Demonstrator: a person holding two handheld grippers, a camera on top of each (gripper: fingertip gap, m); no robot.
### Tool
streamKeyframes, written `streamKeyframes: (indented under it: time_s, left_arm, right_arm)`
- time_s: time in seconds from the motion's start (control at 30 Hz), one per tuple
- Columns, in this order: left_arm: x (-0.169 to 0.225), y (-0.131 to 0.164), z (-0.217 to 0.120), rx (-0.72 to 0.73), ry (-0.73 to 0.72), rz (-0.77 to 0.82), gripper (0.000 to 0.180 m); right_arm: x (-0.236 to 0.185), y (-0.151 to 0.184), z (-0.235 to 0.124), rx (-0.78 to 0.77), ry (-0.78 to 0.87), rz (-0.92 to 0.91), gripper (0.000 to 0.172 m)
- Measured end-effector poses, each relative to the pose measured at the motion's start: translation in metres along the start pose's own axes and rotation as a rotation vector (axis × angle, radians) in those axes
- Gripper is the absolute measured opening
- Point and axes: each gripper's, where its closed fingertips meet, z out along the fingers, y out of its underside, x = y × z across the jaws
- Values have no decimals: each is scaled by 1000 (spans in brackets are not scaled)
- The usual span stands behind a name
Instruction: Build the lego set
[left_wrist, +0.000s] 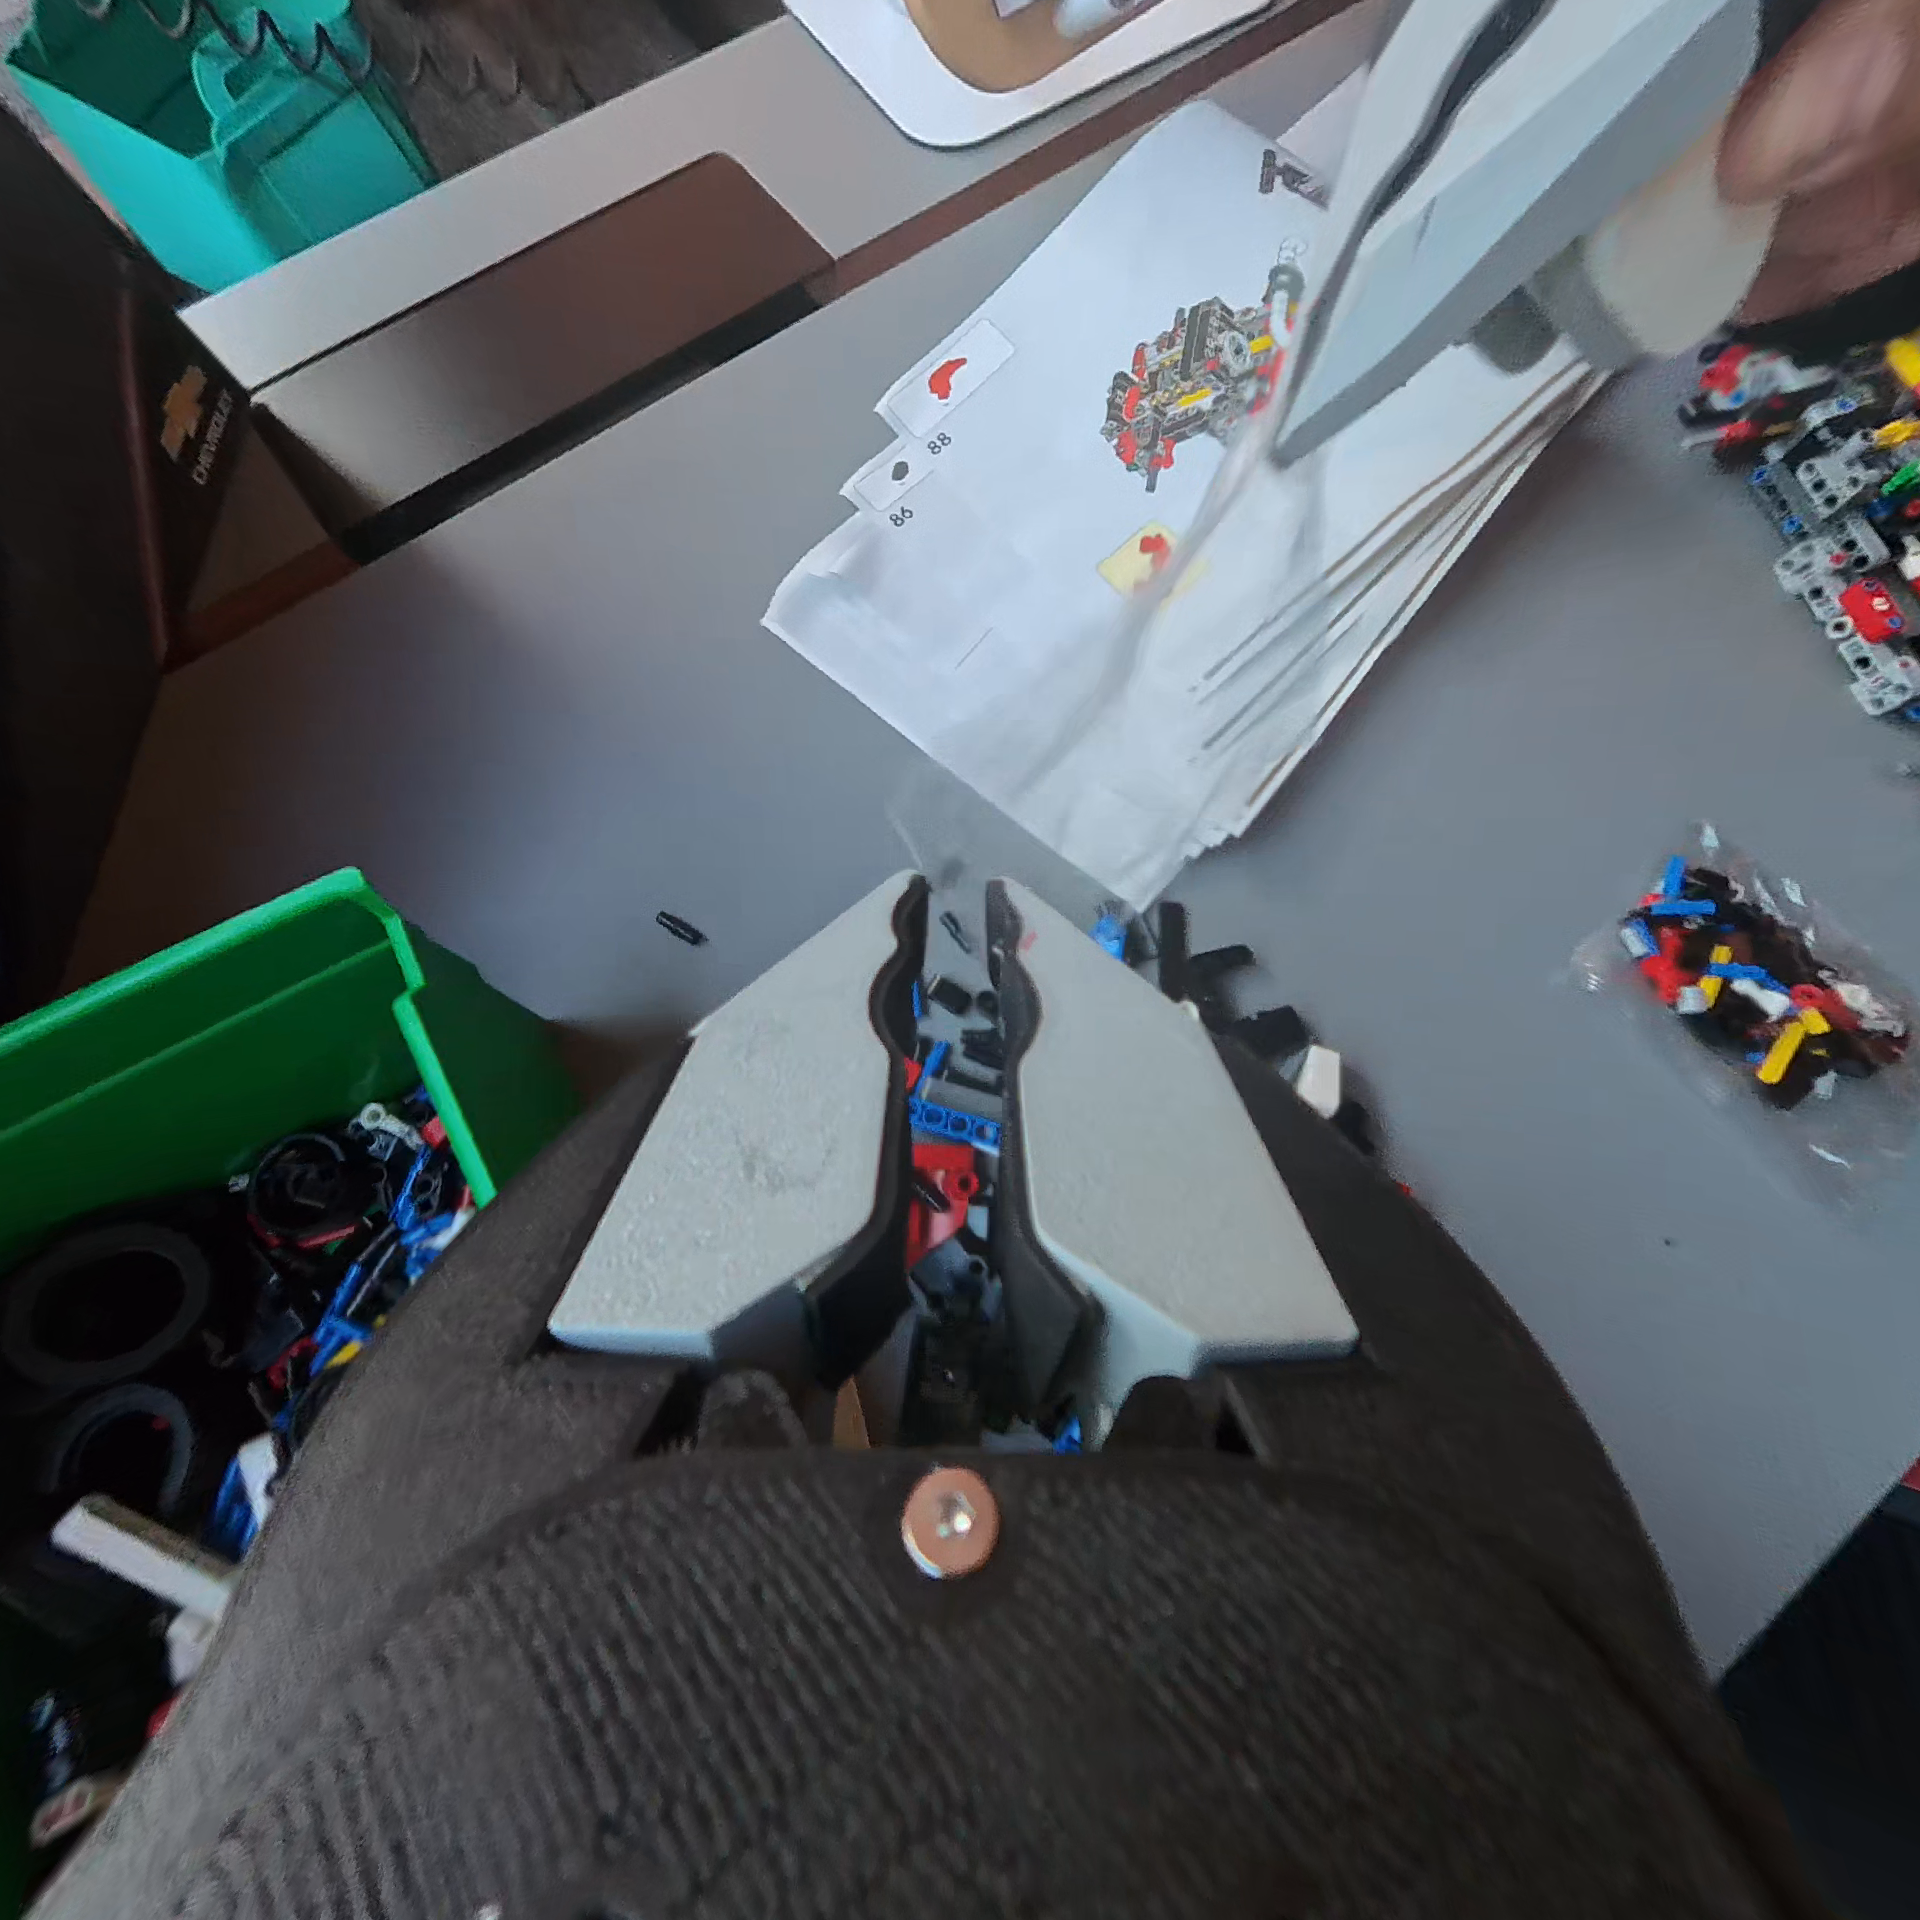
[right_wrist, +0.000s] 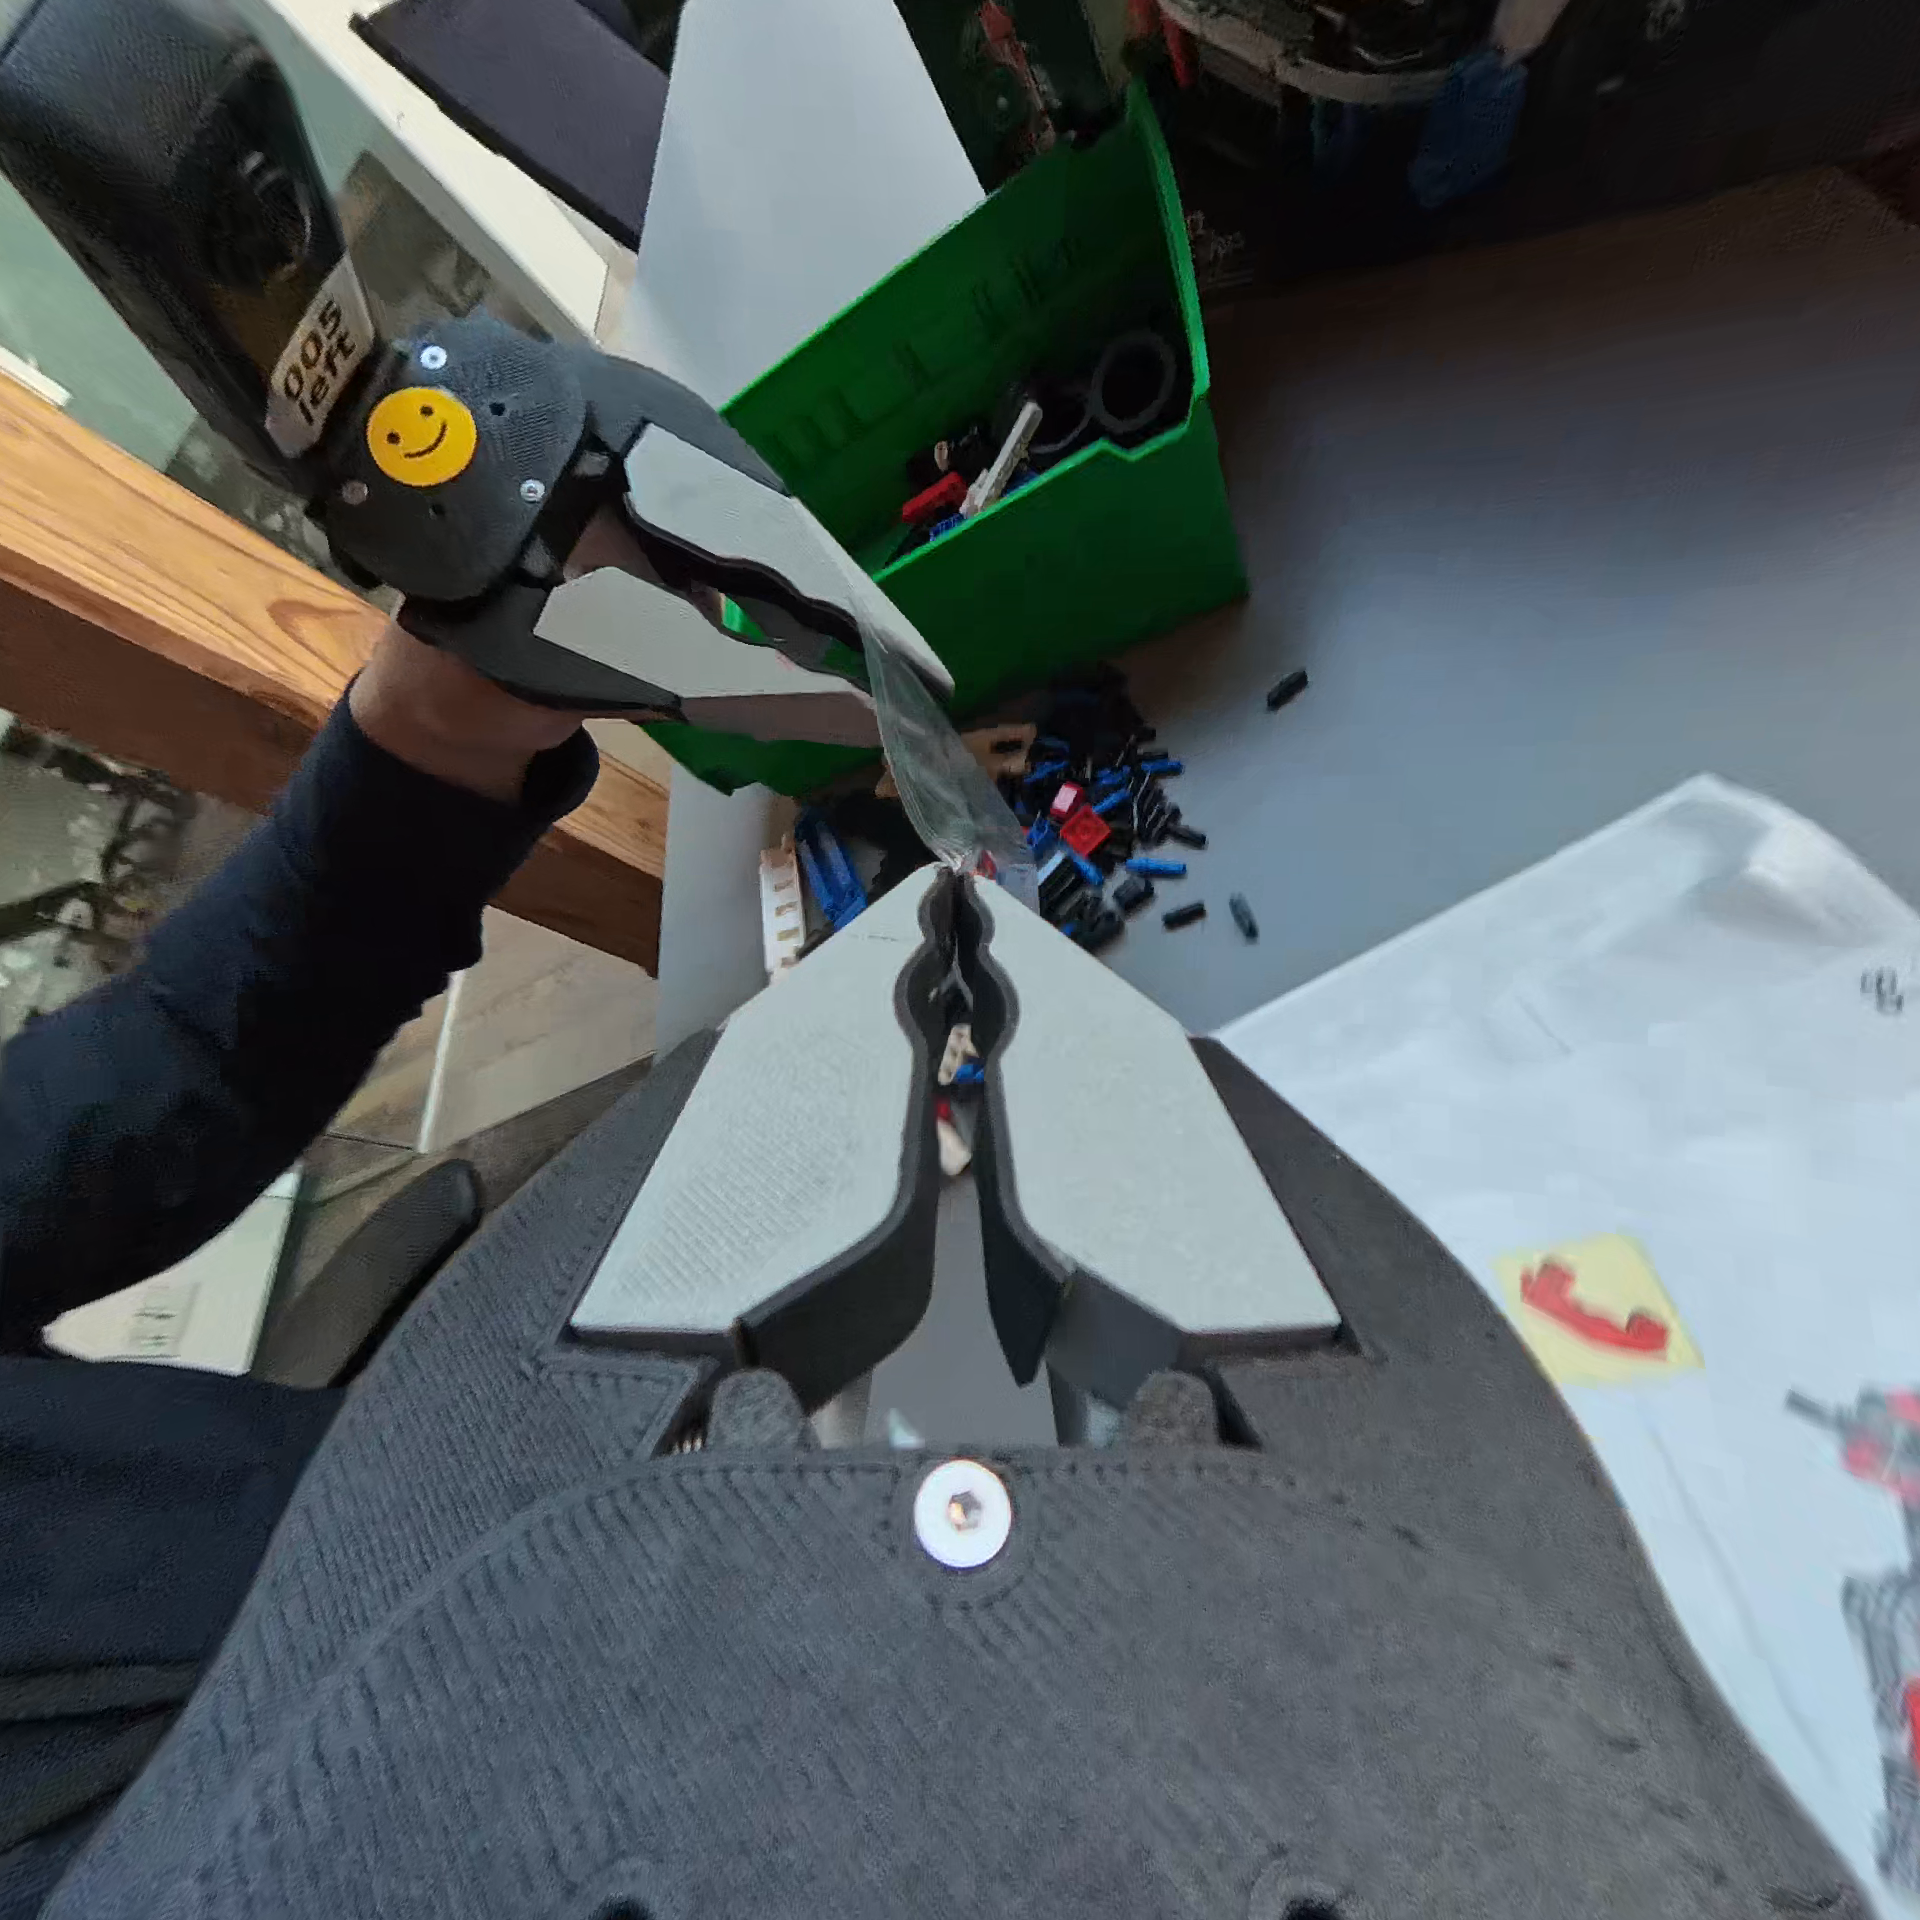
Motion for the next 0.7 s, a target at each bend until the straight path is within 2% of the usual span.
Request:
streamKeyframes:
  time_s: [0.1, 0.17, 0.33, 0.5, 0.57, 0.7]
  left_arm:
    - [7, 14, -22, -30, -78, 34, 11]
    - [11, 30, -42, -43, -115, 27, 14]
    - [22, 90, -77, -75, -212, -93, 24]
    - [29, 148, -90, -79, -286, -213, 28]
    - [30, 157, -92, -33, -290, -279, 27]
    - [47, 163, -90, 40, -239, -341, 28]
  right_arm:
    - [-3, 30, -23, -53, -64, 161, 0]
    - [11, 64, -31, -122, -23, 239, 0]
    - [39, 132, -49, -182, 37, 393, 0]
    - [62, 182, -58, -300, 187, 424, 0]
    - [57, 192, -56, -366, 216, 404, 4]
    - [61, 209, -69, -497, 390, 282, 9]
